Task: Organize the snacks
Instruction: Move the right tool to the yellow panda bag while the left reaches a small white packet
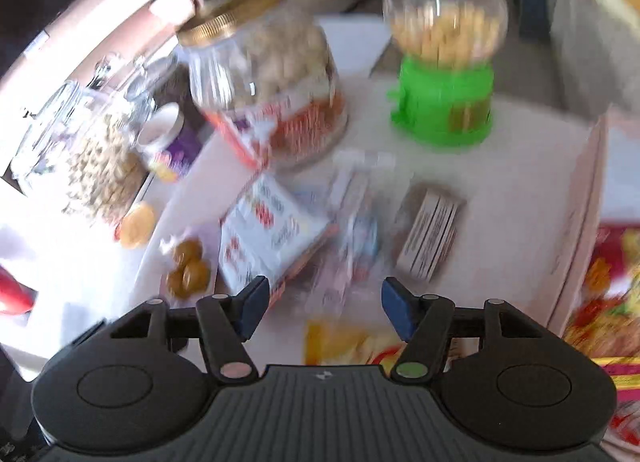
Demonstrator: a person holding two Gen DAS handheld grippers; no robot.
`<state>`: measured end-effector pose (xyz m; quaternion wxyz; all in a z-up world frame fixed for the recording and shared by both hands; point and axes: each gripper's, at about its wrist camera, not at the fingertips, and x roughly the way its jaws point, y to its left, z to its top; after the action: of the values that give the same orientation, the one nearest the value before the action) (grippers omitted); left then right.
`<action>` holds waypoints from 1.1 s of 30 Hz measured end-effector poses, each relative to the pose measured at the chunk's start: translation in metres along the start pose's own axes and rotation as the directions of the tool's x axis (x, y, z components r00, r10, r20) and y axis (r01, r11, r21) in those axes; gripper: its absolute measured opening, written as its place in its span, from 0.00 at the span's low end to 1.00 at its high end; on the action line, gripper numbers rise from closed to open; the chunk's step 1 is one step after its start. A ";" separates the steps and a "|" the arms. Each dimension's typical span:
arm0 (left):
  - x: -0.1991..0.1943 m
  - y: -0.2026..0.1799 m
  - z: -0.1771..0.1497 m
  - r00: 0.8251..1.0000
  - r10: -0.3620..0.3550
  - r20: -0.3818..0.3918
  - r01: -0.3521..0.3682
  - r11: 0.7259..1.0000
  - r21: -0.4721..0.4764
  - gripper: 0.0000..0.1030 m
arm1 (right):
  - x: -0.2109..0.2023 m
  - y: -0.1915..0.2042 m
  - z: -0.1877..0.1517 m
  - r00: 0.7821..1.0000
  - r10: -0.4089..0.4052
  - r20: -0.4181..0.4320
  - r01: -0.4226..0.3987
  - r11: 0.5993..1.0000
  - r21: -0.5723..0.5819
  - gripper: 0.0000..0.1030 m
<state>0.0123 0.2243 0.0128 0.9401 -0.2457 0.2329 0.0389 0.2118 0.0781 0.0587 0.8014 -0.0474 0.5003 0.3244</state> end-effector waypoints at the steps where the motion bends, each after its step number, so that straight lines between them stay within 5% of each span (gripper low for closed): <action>1: 0.000 0.000 0.000 1.000 -0.002 0.001 0.002 1.000 0.001 0.55 | -0.002 0.004 0.002 0.998 -0.039 0.040 0.039 0.999 -0.016 0.64; 6: 0.002 -0.003 -0.002 1.000 -0.004 -0.008 0.004 1.000 0.016 0.55 | 0.029 0.000 0.025 0.973 -0.192 0.126 0.190 0.981 0.023 0.70; 13: 0.001 0.000 -0.002 1.000 -0.003 0.001 0.003 1.000 0.005 0.55 | 0.052 -0.022 0.031 0.977 -0.184 0.111 0.178 0.982 0.065 0.78; 14: 0.000 0.000 -0.002 1.000 -0.002 0.003 0.002 1.000 0.007 0.55 | 0.046 -0.027 0.026 0.980 -0.176 0.097 0.169 0.982 0.080 0.76; 16: 0.000 -0.001 -0.002 1.000 0.004 0.008 -0.004 1.000 0.013 0.55 | 0.036 -0.032 0.018 0.992 -0.117 0.050 0.111 0.988 0.106 0.49; 17: 0.000 -0.001 -0.002 1.000 0.011 0.011 -0.011 1.000 0.015 0.55 | 0.036 -0.028 0.014 0.997 -0.065 0.031 0.060 0.991 0.120 0.45; 26: -0.015 -0.002 0.001 0.999 0.053 0.015 -0.053 0.999 -0.002 0.55 | 0.011 0.008 -0.047 0.986 0.154 -0.061 -0.153 0.988 0.013 0.45; 33: -0.015 -0.054 0.000 0.997 -0.040 -0.060 0.048 0.990 0.133 0.55 | -0.047 -0.005 -0.100 0.991 0.135 0.013 -0.134 0.988 -0.072 0.50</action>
<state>0.0088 0.1775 0.0434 0.9481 -0.1879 0.2564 -0.0049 0.1240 0.0117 0.0475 0.7800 -0.0389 0.4834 0.3956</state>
